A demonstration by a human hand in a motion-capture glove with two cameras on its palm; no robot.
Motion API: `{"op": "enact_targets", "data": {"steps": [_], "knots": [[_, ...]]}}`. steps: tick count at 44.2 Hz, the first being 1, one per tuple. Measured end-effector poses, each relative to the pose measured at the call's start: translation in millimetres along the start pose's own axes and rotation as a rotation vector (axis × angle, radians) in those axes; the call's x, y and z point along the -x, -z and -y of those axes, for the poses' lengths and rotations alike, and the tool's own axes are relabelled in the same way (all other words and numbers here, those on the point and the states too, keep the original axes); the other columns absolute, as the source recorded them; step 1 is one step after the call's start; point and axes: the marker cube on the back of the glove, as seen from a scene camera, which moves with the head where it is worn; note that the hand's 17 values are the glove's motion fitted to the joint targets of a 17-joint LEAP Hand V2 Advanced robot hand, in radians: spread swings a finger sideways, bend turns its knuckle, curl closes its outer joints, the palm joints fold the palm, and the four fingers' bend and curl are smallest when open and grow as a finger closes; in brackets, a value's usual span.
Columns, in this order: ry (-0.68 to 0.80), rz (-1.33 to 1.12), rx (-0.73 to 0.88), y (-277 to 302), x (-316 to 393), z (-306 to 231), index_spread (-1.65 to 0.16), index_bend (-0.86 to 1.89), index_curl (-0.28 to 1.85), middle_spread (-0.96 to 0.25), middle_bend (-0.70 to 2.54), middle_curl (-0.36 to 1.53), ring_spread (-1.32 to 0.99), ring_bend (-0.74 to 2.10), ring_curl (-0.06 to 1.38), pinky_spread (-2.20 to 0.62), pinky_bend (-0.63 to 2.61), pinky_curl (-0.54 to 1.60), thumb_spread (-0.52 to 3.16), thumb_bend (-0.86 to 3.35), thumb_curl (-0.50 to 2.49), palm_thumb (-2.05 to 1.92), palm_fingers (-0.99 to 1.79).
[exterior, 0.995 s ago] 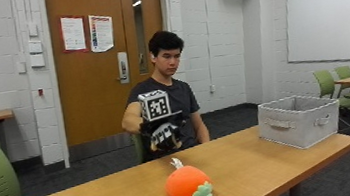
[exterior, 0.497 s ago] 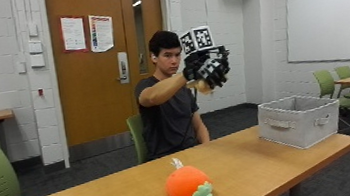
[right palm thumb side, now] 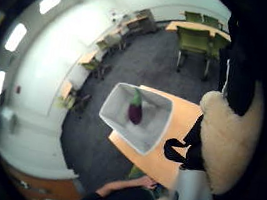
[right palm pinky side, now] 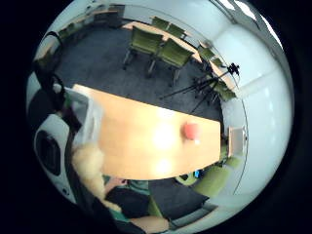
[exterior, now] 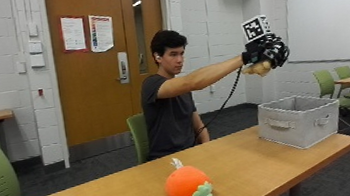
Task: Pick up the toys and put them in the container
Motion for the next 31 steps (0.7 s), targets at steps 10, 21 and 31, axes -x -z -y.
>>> {"op": "enact_targets", "data": {"steps": [10,21,31], "knots": [[0.17,-0.066,-0.045,-46.6,88.6,41.3,-0.51,0.1,1.18,-0.48,0.64,0.72,-0.44,1.12,0.47,-0.47,0.99,0.37,0.73,0.13,0.9,0.71,0.93],[0.19,0.013,-0.06,-82.0,142.7,70.3,-0.52,0.1,1.23,-0.49,0.64,0.74,-0.44,1.13,0.47,-0.47,1.0,0.38,0.73,0.11,0.95,0.71,0.91],[0.307,-0.023,-0.035,-113.8,153.8,75.7,-0.52,0.1,1.26,-0.49,0.63,0.76,-0.44,1.14,0.47,-0.47,1.02,0.38,0.74,0.1,0.99,0.71,0.9]]}}
